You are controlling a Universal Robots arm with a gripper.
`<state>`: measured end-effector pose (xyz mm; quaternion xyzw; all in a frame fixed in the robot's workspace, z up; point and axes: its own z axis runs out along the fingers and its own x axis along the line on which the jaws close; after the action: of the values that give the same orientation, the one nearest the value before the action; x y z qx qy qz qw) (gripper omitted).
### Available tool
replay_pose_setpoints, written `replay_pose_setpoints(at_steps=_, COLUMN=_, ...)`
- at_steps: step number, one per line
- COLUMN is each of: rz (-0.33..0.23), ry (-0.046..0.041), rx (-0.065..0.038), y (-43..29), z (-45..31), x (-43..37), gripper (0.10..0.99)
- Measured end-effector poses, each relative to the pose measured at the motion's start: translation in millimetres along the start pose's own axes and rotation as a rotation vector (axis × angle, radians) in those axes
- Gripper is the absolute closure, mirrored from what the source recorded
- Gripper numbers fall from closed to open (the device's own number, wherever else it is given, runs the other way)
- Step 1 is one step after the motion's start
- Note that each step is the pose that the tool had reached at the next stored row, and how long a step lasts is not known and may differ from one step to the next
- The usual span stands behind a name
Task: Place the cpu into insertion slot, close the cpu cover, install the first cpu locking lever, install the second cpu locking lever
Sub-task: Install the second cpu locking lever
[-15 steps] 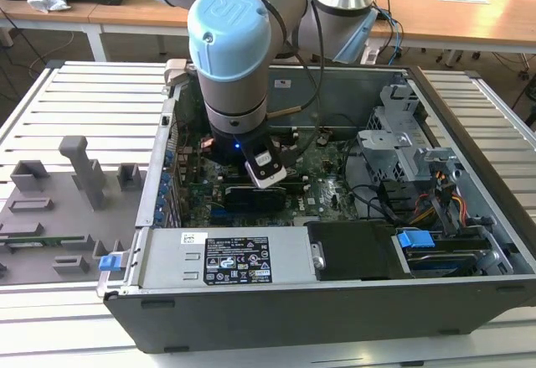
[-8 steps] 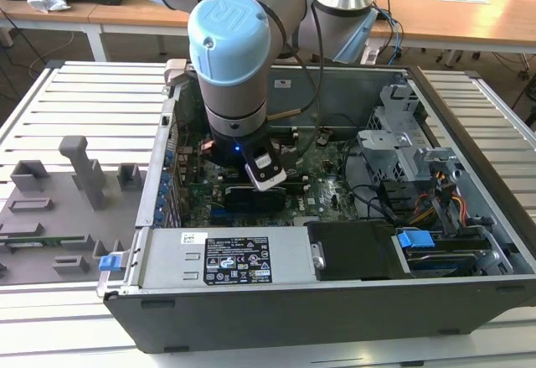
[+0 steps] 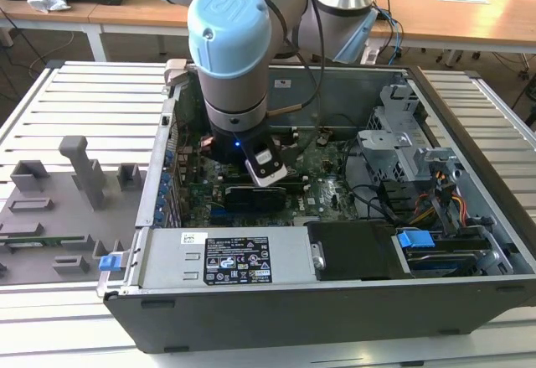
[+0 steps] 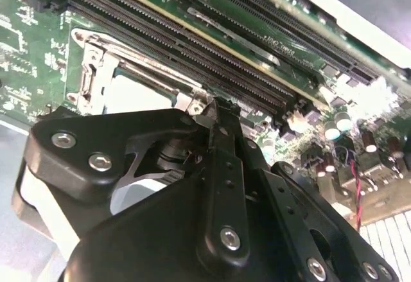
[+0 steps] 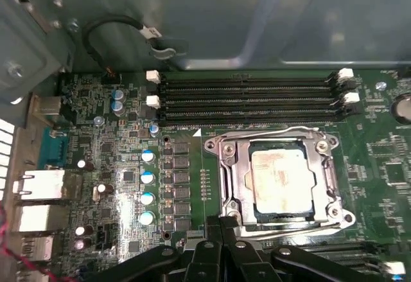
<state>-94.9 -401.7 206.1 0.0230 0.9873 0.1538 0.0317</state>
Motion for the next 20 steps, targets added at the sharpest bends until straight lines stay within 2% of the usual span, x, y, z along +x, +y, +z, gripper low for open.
replay_pose_setpoints(at_steps=1, rz=0.0, ry=-0.0001, rx=0.002, y=0.9, z=-2.9, x=-0.2, gripper=0.98)
replay_pose_setpoints(at_steps=2, rz=-0.001, ry=-0.0006, rx=0.011, y=2.4, z=-7.5, x=-0.3, gripper=0.98)
replay_pose_setpoints(at_steps=3, rz=-0.001, ry=-0.001, rx=0.017, y=3.0, z=-8.9, x=-0.5, gripper=0.98)
replay_pose_setpoints(at_steps=5, rz=-0.002, ry=-0.0018, rx=0.038, y=3.6, z=-10.5, x=-1.1, gripper=0.98)
replay_pose_setpoints(at_steps=6, rz=-0.001, ry=-0.002, rx=0.04, y=3.8, z=-10.4, x=-2.4, gripper=0.98)
replay_pose_setpoints(at_steps=9, rz=-0.001, ry=-0.0019, rx=0.041, y=4.9, z=-9.1, x=-18.2, gripper=0.98)
replay_pose_setpoints(at_steps=11, rz=-0.001, ry=-0.0019, rx=0.047, y=6.4, z=-8.3, x=-23.1, gripper=0.98)
replay_pose_setpoints(at_steps=14, rz=-0.002, ry=-0.0025, rx=0.064, y=12.9, z=-6.0, x=-26.3, gripper=0.98)
replay_pose_setpoints(at_steps=17, rz=-0.004, ry=-0.0034, rx=0.087, y=22.8, z=-2.8, x=-27.3, gripper=0.98)
replay_pose_setpoints(at_steps=20, rz=-0.006, ry=-0.0037, rx=0.109, y=29.0, z=-0.6, x=-31.6, gripper=0.98)
